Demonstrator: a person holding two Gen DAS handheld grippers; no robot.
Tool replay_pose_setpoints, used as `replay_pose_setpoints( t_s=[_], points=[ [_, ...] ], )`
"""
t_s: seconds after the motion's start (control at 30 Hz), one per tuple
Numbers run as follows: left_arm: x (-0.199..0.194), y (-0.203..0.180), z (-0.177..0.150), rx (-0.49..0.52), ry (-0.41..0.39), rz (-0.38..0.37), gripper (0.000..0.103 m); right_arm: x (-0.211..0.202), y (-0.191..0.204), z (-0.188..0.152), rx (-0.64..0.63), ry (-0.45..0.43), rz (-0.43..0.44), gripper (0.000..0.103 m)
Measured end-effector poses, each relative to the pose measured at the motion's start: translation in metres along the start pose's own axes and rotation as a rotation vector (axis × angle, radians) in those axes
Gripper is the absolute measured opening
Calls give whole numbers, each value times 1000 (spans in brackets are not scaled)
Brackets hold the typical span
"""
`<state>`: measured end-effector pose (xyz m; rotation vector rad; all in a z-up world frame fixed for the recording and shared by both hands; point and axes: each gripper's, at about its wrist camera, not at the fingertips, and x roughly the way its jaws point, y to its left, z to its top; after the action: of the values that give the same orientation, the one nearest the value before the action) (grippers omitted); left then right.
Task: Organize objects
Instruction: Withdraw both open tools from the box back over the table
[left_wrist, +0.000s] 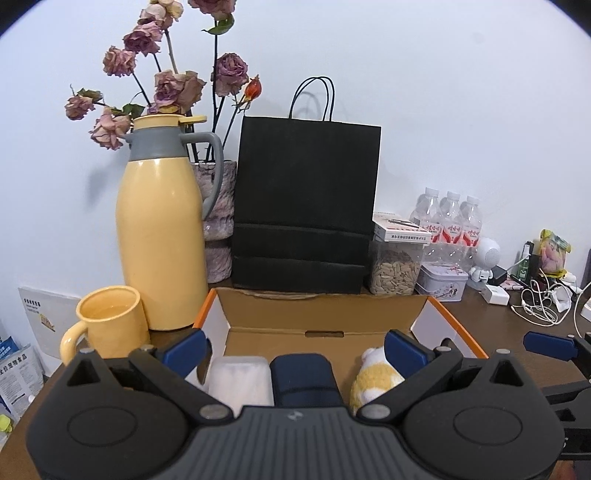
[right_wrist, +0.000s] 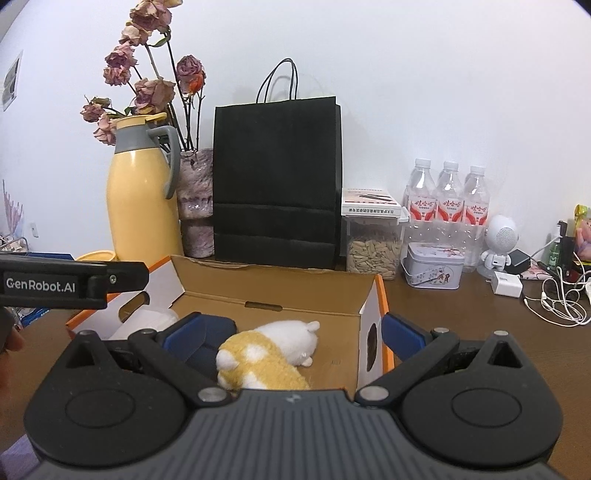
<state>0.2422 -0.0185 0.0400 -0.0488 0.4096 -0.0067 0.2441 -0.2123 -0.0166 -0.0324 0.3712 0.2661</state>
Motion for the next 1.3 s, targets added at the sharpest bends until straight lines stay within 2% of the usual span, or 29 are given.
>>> replay_pose_setpoints(
  t_s=[0.67,1.3],
  points=[
    [-65,22,-35,16,38,27,103,-59,16,-30,-15,33,3,103],
    [-98,40,-77,51,151,18,103,-100,24,-75,-25,117,0,103]
  ],
)
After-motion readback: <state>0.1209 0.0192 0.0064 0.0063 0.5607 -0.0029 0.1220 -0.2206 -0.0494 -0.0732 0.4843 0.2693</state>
